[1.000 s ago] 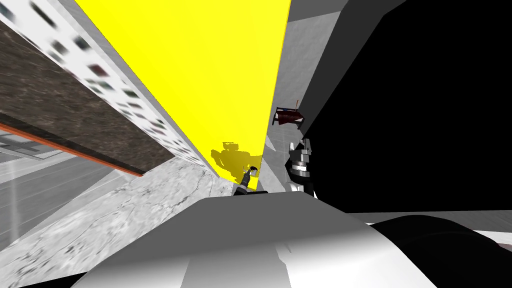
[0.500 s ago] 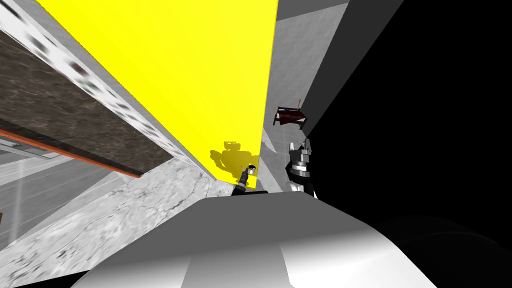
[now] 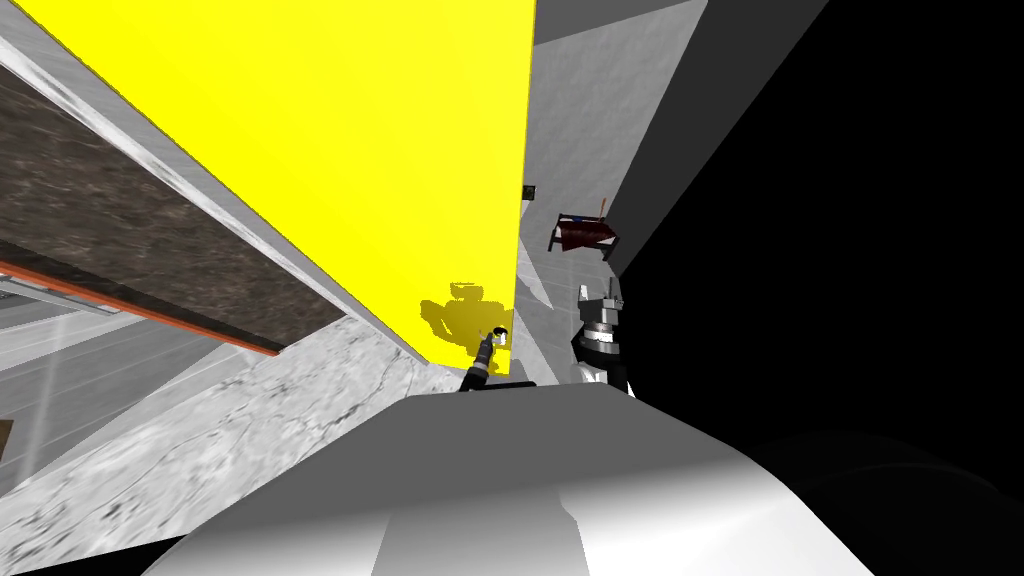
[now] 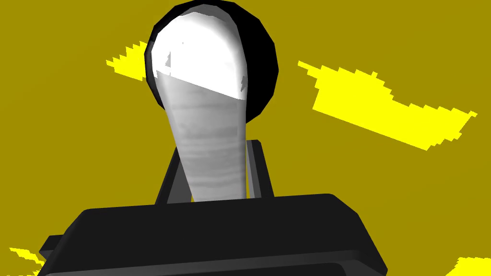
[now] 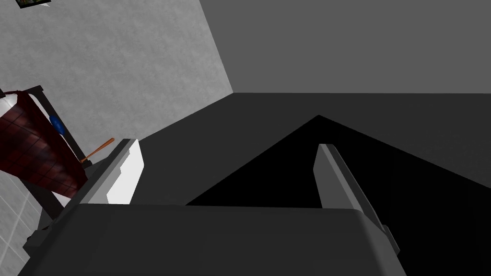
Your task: Push the door open
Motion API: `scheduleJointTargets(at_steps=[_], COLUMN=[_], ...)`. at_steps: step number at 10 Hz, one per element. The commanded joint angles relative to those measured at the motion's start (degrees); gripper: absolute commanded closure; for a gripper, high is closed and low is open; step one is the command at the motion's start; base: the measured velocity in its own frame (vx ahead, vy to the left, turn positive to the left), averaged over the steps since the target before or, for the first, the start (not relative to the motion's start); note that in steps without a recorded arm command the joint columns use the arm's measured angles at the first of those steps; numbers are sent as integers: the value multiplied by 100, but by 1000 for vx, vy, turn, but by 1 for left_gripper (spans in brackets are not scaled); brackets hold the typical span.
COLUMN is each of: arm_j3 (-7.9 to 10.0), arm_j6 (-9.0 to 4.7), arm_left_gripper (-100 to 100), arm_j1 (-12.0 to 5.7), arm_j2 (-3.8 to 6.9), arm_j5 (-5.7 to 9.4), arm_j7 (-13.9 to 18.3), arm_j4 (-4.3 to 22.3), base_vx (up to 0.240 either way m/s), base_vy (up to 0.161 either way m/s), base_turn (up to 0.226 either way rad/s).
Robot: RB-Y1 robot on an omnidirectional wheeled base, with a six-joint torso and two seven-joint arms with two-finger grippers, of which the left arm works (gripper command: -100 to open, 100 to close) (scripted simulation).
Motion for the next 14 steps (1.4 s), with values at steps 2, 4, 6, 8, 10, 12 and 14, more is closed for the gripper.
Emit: scheduleJointTargets(at_steps=[2, 4, 6, 8, 10, 12, 14], arm_j3=[241, 375, 509, 639, 826, 997, 1188], arm_j6=[-4, 3, 9, 16, 25, 34, 43], arm_left_gripper=[100, 100, 100, 100, 100, 100, 100], arm_j1=[-28, -61, -93, -125, -170, -211, -257], arm_j2=[40, 18, -7, -38, -89, -145, -221], arm_j5=[34, 44, 55, 65, 79, 92, 107], arm_j7=[-30, -39, -48, -57, -69, -81, -94], arm_j4=[-7, 32, 71, 109, 164, 213, 269], base_vx=[76, 99, 87, 103, 124, 144, 159], base_vy=[-86, -91, -91, -113, -107, -145, -133], base_turn=[54, 45, 47, 51, 75, 76, 68])
